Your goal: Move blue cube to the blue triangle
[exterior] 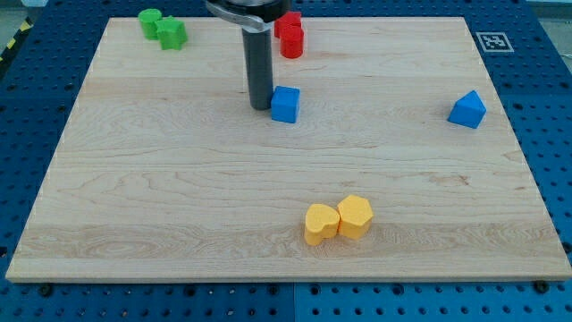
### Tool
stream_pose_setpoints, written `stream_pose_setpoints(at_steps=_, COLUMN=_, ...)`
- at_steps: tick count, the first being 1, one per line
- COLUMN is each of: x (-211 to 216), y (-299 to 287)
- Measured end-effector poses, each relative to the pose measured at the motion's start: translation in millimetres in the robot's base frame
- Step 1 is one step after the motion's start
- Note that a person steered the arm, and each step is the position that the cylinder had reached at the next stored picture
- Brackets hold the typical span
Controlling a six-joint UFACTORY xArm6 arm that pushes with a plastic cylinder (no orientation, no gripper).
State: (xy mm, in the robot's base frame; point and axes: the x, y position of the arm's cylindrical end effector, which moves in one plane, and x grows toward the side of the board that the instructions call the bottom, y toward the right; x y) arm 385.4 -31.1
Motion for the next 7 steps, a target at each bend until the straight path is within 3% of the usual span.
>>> stream_pose_setpoints(at_steps=2, x=31, y=47)
stream_pose_setpoints(at_steps=7, x=35, y=157)
